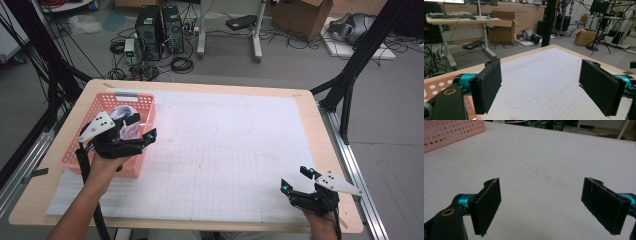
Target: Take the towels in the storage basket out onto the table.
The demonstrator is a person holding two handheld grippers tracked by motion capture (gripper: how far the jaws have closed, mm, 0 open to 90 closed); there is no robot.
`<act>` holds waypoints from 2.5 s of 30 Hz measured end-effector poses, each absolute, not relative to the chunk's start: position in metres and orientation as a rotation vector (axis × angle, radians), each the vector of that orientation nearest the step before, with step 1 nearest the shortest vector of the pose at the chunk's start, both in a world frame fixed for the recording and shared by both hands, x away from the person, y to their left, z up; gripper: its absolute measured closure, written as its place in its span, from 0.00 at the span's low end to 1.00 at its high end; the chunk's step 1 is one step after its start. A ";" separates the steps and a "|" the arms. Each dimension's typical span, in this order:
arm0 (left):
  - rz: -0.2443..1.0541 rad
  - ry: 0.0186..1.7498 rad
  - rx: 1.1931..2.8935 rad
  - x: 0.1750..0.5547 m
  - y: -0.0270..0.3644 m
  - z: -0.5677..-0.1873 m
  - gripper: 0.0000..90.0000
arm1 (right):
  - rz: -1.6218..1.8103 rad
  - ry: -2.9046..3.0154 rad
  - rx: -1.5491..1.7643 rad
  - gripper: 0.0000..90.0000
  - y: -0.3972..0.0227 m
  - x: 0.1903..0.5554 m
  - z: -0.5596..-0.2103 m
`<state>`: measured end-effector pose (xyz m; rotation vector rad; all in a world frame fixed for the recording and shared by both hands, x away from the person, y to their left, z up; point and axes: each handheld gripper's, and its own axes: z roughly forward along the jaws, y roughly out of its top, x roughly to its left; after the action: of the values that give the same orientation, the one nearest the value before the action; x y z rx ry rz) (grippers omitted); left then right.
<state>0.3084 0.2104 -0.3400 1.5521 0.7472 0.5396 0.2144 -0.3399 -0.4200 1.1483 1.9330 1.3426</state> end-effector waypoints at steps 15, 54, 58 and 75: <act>0.616 0.947 1.620 0.342 0.262 -0.341 0.20 | 1.337 1.941 1.156 0.17 -0.339 0.214 -0.421; 0.580 1.469 2.119 0.401 0.266 -0.413 0.11 | 1.329 1.942 1.157 0.17 -0.339 0.211 -0.421; 0.565 1.480 2.142 0.403 0.263 -0.416 0.08 | 1.330 1.944 1.157 0.17 -0.340 0.211 -0.421; 0.573 1.498 2.164 0.403 0.269 -0.416 0.47 | 1.326 1.942 1.152 0.17 -0.340 0.211 -0.421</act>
<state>0.4031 0.2693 -0.4156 2.1635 1.4983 0.5727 0.2107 -0.3403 -0.4213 1.1521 1.9420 1.3259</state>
